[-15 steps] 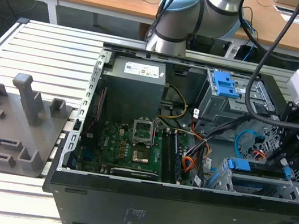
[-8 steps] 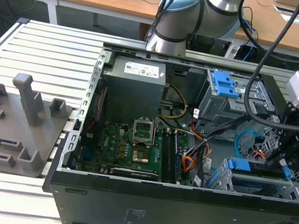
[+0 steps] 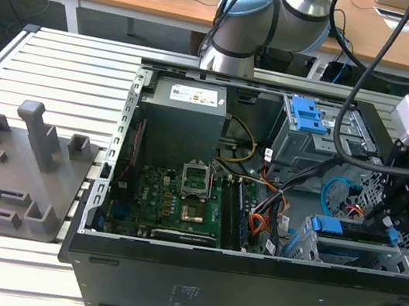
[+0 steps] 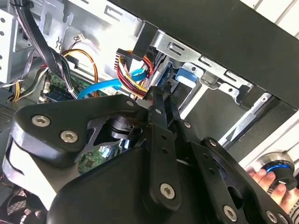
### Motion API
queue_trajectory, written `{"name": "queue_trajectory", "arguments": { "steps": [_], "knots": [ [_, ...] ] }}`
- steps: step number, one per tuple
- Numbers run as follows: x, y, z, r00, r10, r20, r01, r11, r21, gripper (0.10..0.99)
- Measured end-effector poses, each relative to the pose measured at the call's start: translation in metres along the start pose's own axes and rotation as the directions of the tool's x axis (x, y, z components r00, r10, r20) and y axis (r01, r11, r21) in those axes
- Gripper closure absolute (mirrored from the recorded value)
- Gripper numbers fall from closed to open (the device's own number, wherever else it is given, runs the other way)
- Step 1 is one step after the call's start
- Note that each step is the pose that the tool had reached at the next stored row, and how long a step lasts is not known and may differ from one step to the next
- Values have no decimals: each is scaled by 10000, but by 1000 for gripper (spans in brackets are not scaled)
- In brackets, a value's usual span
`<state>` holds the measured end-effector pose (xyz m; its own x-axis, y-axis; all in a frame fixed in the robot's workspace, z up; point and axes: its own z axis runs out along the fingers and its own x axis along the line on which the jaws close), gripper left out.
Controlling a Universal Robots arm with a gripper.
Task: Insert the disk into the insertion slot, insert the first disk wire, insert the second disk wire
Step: 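Insert the first disk wire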
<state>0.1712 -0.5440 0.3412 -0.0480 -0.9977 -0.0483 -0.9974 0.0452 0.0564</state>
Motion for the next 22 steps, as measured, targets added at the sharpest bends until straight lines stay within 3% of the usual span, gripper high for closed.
{"name": "queue_trajectory", "arguments": {
  "steps": [22],
  "knots": [
    [45,-3,69,10000,1,16,-1,10000,-16,910]
  ]
}}
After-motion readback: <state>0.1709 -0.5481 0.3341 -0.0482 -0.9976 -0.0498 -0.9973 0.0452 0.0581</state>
